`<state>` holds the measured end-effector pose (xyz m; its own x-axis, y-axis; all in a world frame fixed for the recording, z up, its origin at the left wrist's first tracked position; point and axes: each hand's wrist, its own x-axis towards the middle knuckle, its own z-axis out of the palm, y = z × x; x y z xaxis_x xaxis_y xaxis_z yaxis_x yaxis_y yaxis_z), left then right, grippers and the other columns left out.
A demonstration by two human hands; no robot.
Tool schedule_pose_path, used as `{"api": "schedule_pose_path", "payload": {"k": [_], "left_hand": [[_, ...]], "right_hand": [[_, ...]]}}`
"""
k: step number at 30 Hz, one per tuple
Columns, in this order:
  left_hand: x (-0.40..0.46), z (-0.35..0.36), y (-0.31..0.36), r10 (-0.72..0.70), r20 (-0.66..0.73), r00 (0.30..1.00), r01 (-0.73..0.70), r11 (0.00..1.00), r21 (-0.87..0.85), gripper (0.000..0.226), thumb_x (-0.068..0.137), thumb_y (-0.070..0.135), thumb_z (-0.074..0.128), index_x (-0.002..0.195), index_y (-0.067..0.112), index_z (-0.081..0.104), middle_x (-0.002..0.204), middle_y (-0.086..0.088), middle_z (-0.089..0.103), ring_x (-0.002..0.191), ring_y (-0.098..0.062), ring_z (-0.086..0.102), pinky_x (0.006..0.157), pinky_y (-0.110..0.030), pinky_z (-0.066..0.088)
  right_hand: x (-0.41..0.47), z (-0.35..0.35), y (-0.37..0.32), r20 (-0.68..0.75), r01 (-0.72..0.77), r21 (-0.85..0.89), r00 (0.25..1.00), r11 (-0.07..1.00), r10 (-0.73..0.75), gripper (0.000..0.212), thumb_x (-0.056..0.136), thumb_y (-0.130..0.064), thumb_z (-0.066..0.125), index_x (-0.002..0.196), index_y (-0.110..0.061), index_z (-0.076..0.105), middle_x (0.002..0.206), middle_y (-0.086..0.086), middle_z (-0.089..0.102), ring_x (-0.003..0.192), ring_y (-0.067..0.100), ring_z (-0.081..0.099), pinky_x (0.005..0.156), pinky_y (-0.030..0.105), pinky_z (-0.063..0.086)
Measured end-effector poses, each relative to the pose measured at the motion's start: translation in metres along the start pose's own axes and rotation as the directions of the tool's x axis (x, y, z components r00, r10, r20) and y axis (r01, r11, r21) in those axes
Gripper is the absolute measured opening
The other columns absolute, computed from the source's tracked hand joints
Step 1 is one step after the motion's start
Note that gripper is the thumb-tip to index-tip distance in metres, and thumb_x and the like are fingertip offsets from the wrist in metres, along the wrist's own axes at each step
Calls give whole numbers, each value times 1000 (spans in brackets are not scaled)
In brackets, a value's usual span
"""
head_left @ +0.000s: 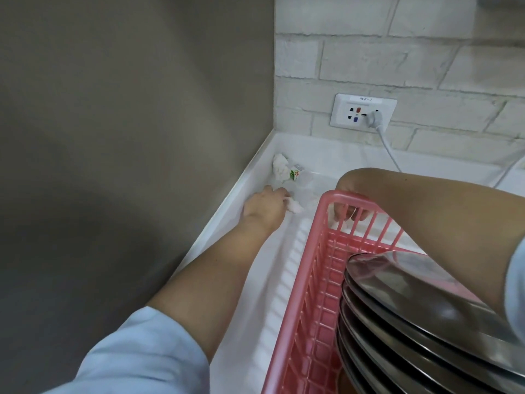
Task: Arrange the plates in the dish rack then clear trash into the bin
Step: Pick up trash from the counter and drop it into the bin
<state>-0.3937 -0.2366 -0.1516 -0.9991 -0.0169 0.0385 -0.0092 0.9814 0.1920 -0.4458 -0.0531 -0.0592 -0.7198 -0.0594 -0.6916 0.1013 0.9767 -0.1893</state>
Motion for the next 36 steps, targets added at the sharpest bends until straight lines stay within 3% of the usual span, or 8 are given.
{"api": "schedule_pose_path", "payload": {"k": [4, 7, 12, 15, 19, 23, 32, 36], "left_hand": [[-5, -8, 1, 23, 64, 998, -29, 995, 99, 39, 97, 18, 45, 136, 19, 47, 127, -10, 44, 113, -35, 52, 90, -41, 46], [-13, -7, 2, -26, 158, 987, -3, 984, 179, 53, 96, 49, 44, 138, 17, 45, 130, -10, 41, 115, -34, 51, 88, -39, 45], [-28, 0, 5, -99, 168, 981, 96, 995, 23, 66, 89, 61, 54, 130, 9, 47, 130, -11, 36, 110, -32, 52, 85, -41, 48], [-33, -8, 7, -142, 157, 977, 170, 968, -187, 61, 89, 59, 58, 124, 11, 50, 126, -7, 31, 96, -29, 56, 84, -41, 52], [-39, -30, 15, -259, 158, 953, 300, 718, -628, 61, 91, 57, 56, 128, 10, 44, 112, -6, 57, 85, -24, 61, 65, -29, 46], [-55, -52, 20, -312, 118, 943, 269, 500, -823, 36, 98, 40, 54, 117, 12, 42, 84, -4, 65, 62, -13, 56, 53, -24, 42], [-125, -95, 26, -353, 26, 935, 221, 527, -821, 71, 93, 64, 45, 123, 1, 62, 81, -12, 70, 64, -16, 49, 54, -25, 36], [-169, -114, 32, -458, 53, 887, 252, 386, -887, 55, 89, 65, 52, 92, 12, 65, 80, -8, 66, 55, -12, 42, 50, -23, 31]], "right_hand": [[-7, 3, -11, -149, -26, -45, 989, 999, 19, 12, 92, -8, 58, 92, 1, 66, 79, 11, 62, 64, 22, 59, 66, 31, 52], [-15, 2, -19, -327, 57, 42, 944, 997, -41, 19, 97, -13, 41, 87, -2, 53, 79, 12, 56, 57, 23, 53, 56, 29, 45], [-28, -10, -24, -546, 281, 70, 814, 957, -199, 37, 99, -19, 24, 65, -9, 35, 63, 10, 41, 52, 22, 39, 53, 26, 28], [-36, -16, -32, -545, 377, 156, 804, 913, -238, 42, 102, -29, 28, 69, -7, 40, 65, 11, 44, 58, 29, 51, 60, 31, 43], [-62, -16, -35, -499, 473, 453, 837, 756, -224, 25, 93, -27, 58, 103, -4, 55, 90, 11, 55, 80, 30, 57, 72, 41, 57], [-79, -11, -33, -426, 500, 594, 860, 630, -281, 45, 96, -6, 53, 138, -1, 37, 112, 23, 54, 89, 42, 64, 84, 55, 54], [-128, 23, -45, -401, 613, 66, 739, 788, -541, 21, 100, -15, 45, 121, -16, 43, 78, -3, 42, 59, 15, 39, 54, 29, 42], [-159, 40, -46, -184, 685, -45, 710, 727, -680, 6, 91, -17, 50, 91, -15, 56, 72, 1, 42, 56, 16, 37, 51, 25, 42]]}}
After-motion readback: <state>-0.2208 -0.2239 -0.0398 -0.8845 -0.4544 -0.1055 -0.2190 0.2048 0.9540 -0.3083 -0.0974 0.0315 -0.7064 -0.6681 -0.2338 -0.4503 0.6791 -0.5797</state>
